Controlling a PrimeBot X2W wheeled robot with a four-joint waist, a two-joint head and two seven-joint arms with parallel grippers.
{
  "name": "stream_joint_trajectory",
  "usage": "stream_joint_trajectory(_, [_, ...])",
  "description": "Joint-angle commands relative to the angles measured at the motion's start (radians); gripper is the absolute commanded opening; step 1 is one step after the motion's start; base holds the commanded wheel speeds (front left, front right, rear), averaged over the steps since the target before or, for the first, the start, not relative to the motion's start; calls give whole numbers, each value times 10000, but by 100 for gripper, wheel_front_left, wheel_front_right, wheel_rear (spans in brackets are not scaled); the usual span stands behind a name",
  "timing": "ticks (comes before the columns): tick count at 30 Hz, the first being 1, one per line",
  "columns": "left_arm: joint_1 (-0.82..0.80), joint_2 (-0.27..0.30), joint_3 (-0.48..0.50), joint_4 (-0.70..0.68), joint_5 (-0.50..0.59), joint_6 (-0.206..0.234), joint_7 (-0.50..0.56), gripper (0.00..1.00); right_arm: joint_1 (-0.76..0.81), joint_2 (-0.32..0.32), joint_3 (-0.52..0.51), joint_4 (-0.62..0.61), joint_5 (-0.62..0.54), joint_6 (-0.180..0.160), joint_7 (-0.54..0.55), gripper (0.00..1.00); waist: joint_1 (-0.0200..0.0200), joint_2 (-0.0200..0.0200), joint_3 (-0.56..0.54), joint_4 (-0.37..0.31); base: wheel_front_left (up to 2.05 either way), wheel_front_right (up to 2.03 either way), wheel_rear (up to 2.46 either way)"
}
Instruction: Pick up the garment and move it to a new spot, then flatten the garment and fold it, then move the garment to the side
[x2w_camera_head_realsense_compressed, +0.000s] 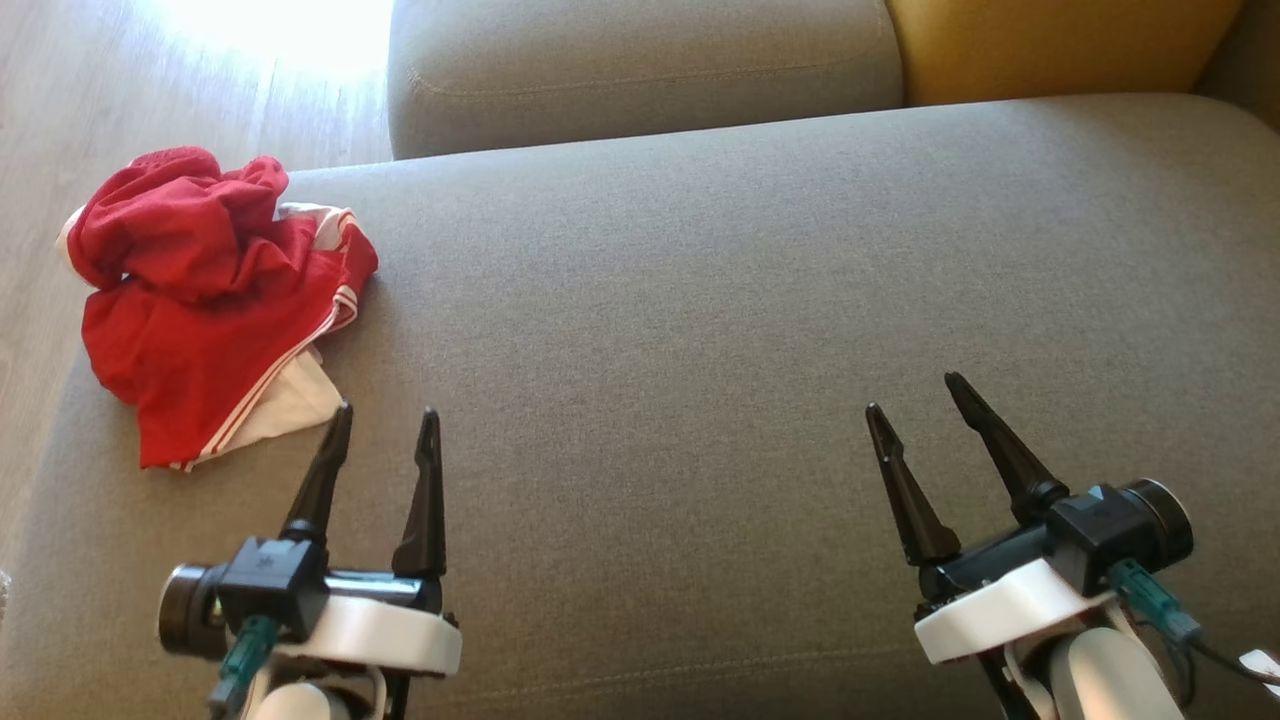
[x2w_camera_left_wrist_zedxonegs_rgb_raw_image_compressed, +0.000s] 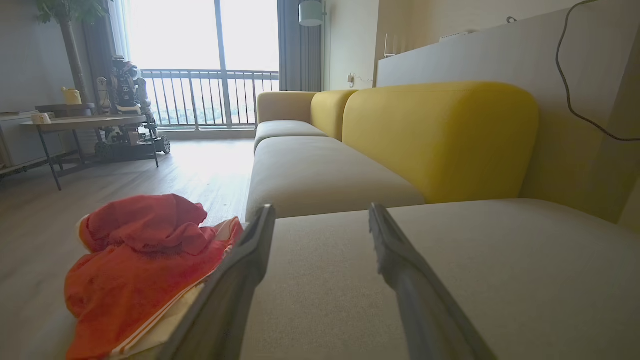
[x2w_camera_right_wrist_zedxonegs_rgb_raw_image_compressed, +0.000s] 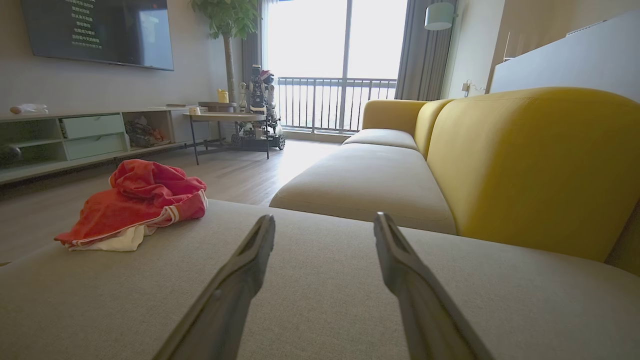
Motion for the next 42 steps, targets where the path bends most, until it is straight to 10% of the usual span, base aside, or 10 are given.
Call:
stream_joint_trajectory(1, [-292, -10, 323, -269, 31, -26, -122, 100, -433, -112, 211, -367, -47, -2, -91, 100, 0, 0, -4, -2, 0, 0, 0])
stream_joint_trajectory(21, [-358, -32, 589, 297, 38, 27, -122, 100, -384, -112, -18, -102, 152, -2, -91, 100, 0, 0, 26, 283, 0, 0, 0])
stream_joint_trajectory(42, [-290, -33, 572, -127, 52, 693, -122, 100, -108, -112, 89, -155, 203, -2, -91, 100, 0, 0, 2, 3291, 0, 0, 0])
